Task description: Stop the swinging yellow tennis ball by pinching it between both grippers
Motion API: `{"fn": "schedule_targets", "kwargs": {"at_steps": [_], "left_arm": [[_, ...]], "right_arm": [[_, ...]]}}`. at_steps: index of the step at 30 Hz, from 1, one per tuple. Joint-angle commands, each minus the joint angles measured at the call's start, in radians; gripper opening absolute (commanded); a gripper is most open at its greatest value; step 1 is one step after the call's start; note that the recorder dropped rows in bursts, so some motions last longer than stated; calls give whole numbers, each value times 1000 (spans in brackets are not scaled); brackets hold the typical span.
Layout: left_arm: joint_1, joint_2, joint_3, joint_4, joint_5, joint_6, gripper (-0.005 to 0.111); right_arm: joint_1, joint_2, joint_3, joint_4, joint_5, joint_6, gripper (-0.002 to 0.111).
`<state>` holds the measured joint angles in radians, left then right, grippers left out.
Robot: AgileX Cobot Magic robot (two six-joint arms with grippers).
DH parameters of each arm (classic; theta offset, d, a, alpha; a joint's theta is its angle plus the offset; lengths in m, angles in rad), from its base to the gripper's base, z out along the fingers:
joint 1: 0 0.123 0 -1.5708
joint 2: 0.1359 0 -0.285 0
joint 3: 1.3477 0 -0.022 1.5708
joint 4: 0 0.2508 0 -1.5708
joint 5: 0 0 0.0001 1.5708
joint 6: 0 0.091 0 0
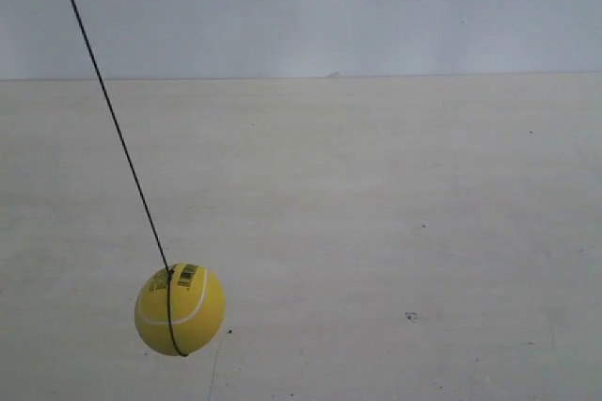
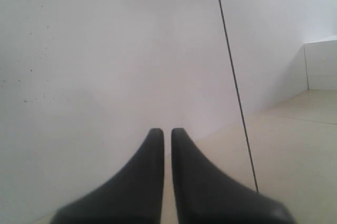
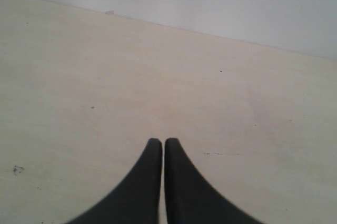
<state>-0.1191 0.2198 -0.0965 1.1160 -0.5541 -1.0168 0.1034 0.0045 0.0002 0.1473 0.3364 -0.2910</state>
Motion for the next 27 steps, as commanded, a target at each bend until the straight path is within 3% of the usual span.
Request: {"fn": "schedule_targets", "kwargs": {"at_steps": [1,12,14,16,17,20,27], "left_arm": [[-7,2,5,-5,5,4,5],[-7,2,6,2,10,4,5],[-7,2,14,-12,65,92,5],[-7,2,35,-135,150,216,5],[-7,2,51,-305,224,304,5],[-7,2,75,-629,334,596,5],[-7,-14,96,-1029,374,984,5]], "right_arm": [[-2,-4,0,-5,-2,2,0],[-2,-4,0,-5,-2,2,0],[-2,-4,0,-5,-2,2,0],[-2,-4,0,-5,-2,2,0],[-2,-4,0,-5,-2,2,0],[-2,-4,0,-5,-2,2,0],[-2,-4,0,-5,-2,2,0]]}}
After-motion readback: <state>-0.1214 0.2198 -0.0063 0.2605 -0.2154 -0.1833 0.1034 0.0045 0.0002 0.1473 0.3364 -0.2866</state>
